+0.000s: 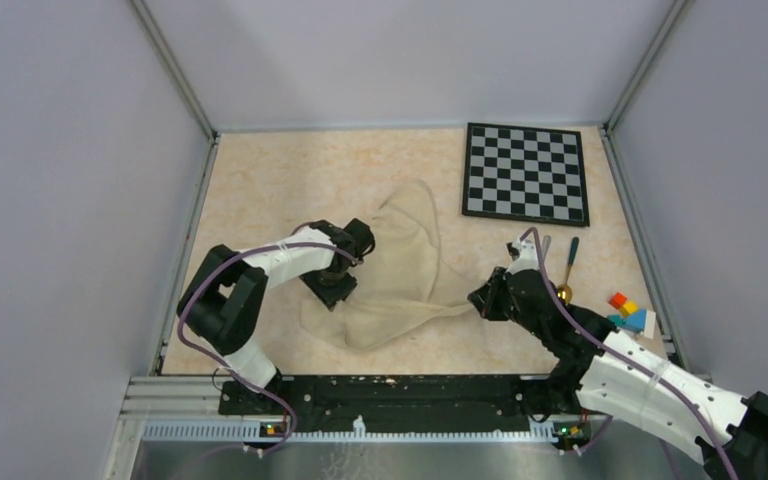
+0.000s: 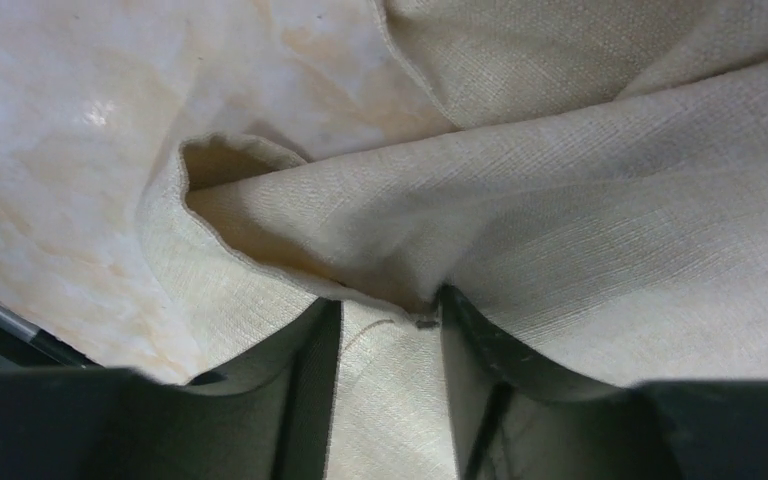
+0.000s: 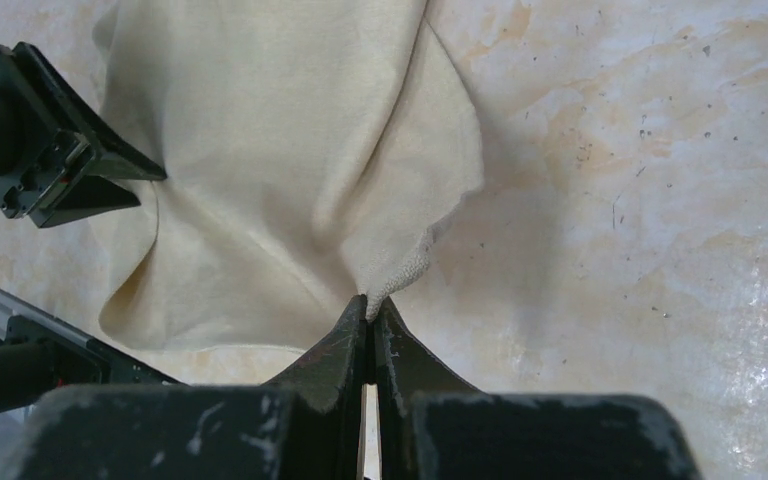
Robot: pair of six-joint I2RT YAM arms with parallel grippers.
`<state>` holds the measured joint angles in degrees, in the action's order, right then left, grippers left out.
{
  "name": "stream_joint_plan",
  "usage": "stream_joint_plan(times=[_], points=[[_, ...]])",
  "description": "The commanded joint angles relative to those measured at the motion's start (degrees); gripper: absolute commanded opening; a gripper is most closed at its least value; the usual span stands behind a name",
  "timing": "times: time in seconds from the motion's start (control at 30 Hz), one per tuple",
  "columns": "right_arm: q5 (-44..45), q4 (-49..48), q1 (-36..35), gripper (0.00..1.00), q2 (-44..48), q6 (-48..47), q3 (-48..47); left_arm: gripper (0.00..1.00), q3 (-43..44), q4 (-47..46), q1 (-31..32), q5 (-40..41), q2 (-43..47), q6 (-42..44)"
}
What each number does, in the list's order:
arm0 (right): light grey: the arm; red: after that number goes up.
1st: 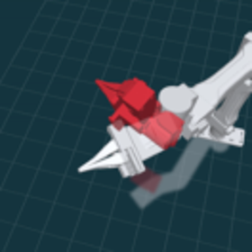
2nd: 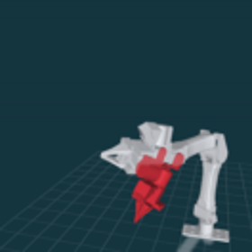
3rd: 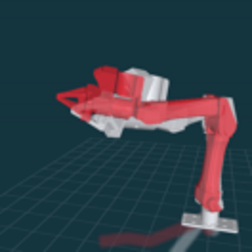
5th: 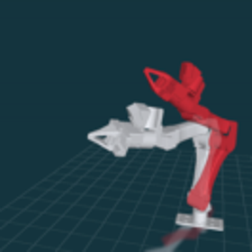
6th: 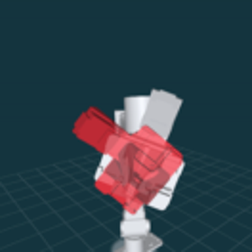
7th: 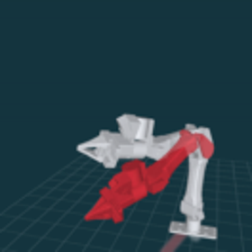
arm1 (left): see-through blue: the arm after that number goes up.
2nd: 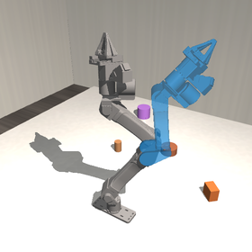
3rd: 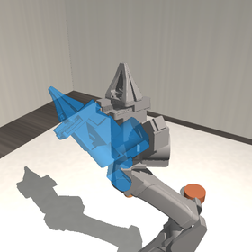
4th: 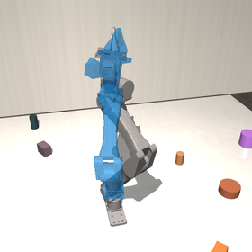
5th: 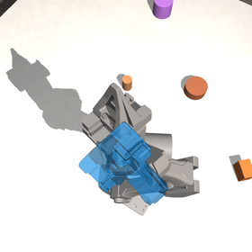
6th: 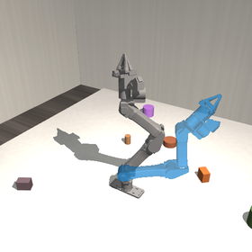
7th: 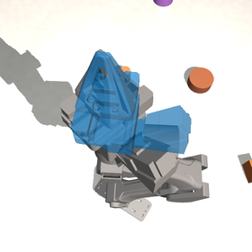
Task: Fold the napkin into a case and place the utensils inside
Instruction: Pick up the crumpled napkin from the center of the board.
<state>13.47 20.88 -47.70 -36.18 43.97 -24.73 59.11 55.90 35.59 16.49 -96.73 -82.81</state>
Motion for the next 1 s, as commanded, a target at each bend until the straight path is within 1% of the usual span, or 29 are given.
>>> stream_joint_plan(times=[0.0,0.03,0.07,0.2,0.3,0.43,0.53,0.6,0.7,0.77,0.83,0.97], points=[[1.4,-1.3,0.5,0.00,-1.4,-1.2,-1.4,0.53,-3.5,-3.3,-0.4,3.1,7.0,1.7],[1.3,-1.5,0.5,0.00,-1.9,-1.3,-1.5,0.60,-4.3,-3.8,-0.4,3.1,8.6,2.1],[1.1,-1.7,0.4,0.00,-2.4,-1.4,-1.7,0.62,-5.0,-4.2,-0.4,3.1,10.3,2.5],[0.5,-2.9,0.5,0.00,-3.8,-1.1,-1.8,0.63,-7.8,-3.3,-0.3,2.8,17.1,2.2],[0.3,-4.0,0.5,0.00,-4.5,-1.0,-1.7,0.64,-10.8,-5.5,-0.4,1.5,19.1,3.0],[-0.2,-5.3,0.4,0.00,-5.9,-1.1,-2.1,0.70,-11.3,-7.7,-0.4,-0.2,17.4,3.9],[-0.6,-5.0,0.5,0.00,-6.7,-1.4,-2.7,0.69,-10.3,-7.3,-0.4,-0.1,15.6,4.4],[-0.6,-4.7,0.4,0.00,-6.6,-1.3,-2.8,0.69,-9.9,-4.8,-0.4,1.0,15.0,3.0],[-0.4,-4.2,0.5,0.00,-5.6,-1.4,-2.6,0.74,-9.5,2.2,-0.4,2.7,14.0,-2.7],[0.0,-4.1,0.5,0.00,-4.8,-1.4,-2.2,0.75,-9.9,2.3,-0.3,2.5,13.6,-2.1],[0.3,-4.2,0.5,0.00,-4.2,-1.2,-1.8,0.74,-10.9,1.4,-0.3,1.9,13.0,-1.4],[0.0,-4.3,0.5,0.00,-4.2,-1.2,-1.9,0.68,-11.8,0.6,-0.3,1.1,12.6,-1.5]])
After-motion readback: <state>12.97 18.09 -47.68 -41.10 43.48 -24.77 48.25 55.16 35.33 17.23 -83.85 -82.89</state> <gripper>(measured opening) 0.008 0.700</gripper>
